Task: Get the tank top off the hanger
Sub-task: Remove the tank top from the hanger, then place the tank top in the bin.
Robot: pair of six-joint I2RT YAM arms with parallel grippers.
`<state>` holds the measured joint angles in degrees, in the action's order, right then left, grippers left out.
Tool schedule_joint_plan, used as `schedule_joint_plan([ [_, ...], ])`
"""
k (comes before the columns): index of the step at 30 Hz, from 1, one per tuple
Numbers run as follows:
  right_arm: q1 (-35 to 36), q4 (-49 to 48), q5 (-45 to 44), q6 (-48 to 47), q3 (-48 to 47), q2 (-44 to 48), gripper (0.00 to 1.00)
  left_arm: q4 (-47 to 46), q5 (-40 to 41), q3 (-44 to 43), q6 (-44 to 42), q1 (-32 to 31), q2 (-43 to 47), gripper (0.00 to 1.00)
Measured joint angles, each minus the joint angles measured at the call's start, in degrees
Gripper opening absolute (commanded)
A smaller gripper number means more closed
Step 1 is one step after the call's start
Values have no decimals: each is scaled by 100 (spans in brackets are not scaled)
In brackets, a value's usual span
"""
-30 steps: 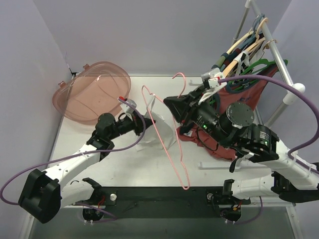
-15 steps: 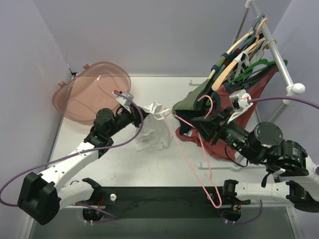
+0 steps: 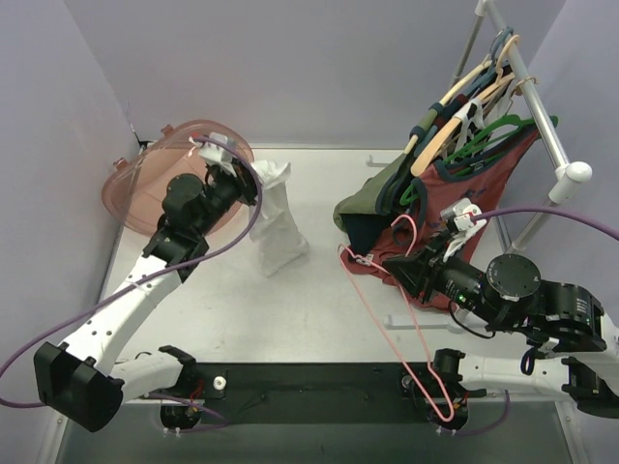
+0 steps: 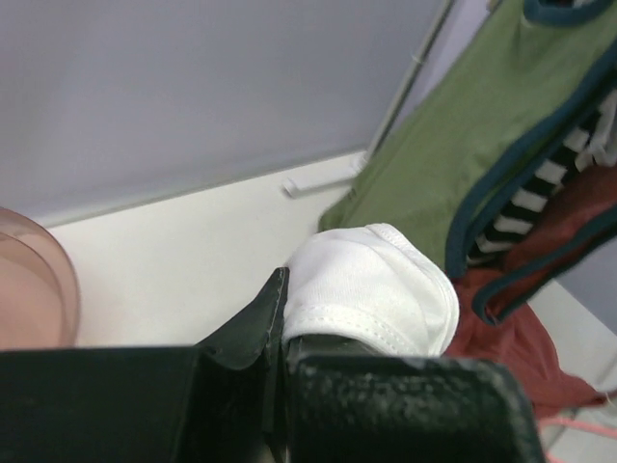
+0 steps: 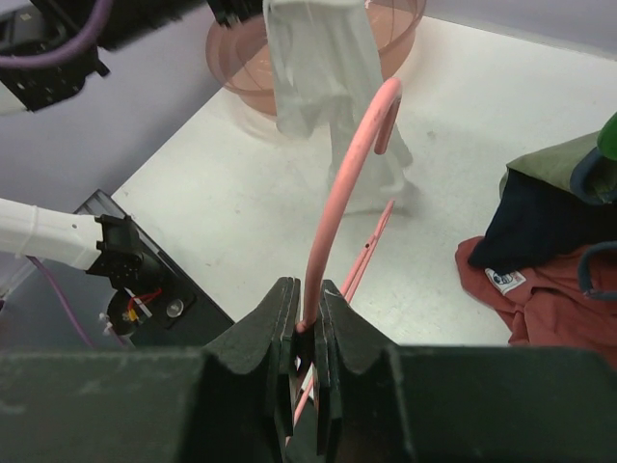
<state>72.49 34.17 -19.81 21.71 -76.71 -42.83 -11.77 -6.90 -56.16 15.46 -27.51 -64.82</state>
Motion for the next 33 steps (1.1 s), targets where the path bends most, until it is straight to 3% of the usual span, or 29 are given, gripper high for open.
schedule_joint_plan([
  [6, 0, 55, -2, 0, 131, 146, 0, 485, 610, -1563, -391, 448, -341, 0],
  [17, 0, 74, -131, -52, 131, 116, 0, 1060, 1084, -4035, -254, 2367, -1539, 0],
  [21, 0, 76, -133, -48, 129, -28, 0, 1152, 1102, -4120, -214, 2761, -1928, 0],
  [28, 0, 79, -142, -22, 129, -195, 0, 1244, 586, -3093, 52, 3305, -2785, 0],
  [29, 0, 79, -146, -11, 129, -197, 0, 1325, 444, -3014, 107, 3375, -3051, 4],
  [30, 0, 81, -157, -2, 127, -201, 0, 1377, 350, -2973, 153, 3414, -3235, 20],
  [32, 0, 92, -173, 24, 107, -219, 0, 1622, 116, -2889, 216, 3488, -3663, 40],
  [33, 0, 96, -184, 42, 94, -234, 0, 1775, 13, -2868, 210, 3510, -3818, 56],
])
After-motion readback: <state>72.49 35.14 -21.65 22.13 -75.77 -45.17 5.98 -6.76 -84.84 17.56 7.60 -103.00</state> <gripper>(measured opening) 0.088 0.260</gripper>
